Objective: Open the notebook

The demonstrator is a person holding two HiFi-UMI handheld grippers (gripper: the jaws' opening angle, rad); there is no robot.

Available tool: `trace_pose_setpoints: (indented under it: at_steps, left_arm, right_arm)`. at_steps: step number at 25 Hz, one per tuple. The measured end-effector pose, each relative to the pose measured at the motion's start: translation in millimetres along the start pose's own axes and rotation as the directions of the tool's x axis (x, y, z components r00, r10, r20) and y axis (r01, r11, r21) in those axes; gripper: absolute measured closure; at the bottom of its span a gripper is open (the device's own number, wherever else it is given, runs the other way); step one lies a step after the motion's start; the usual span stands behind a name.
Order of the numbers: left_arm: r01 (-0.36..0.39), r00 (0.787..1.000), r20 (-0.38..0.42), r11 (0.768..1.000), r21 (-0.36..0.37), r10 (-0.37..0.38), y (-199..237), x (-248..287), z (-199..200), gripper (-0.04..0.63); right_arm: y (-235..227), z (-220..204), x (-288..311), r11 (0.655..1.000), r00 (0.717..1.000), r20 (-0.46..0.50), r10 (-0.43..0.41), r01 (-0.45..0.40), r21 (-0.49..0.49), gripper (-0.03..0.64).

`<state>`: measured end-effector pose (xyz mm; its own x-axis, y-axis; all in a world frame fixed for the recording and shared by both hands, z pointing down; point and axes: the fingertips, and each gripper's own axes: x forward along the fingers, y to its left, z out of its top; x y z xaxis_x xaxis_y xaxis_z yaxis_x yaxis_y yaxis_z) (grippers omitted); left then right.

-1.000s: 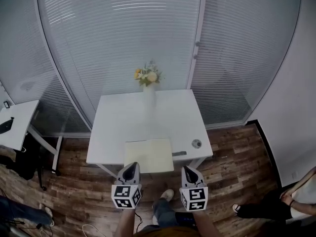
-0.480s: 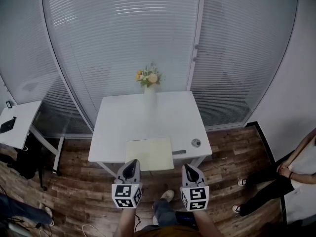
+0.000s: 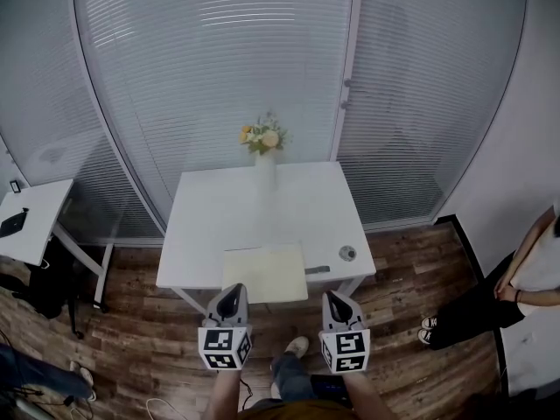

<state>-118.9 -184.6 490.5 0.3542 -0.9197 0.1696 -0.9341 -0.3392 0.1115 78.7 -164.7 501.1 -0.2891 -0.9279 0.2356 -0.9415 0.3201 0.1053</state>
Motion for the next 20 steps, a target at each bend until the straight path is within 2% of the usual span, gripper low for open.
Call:
trace_pose_setpoints:
  at_steps: [20]
  left_arm:
    - [-0.010, 1.000, -0.001, 1.000, 0.002, 0.010, 0.8, 8.1, -2.4, 0.571]
  right_arm:
    - [-4.5, -5.7, 6.2, 1.000, 1.000, -0.015, 0.011, -0.011, 0.002, 0.604]
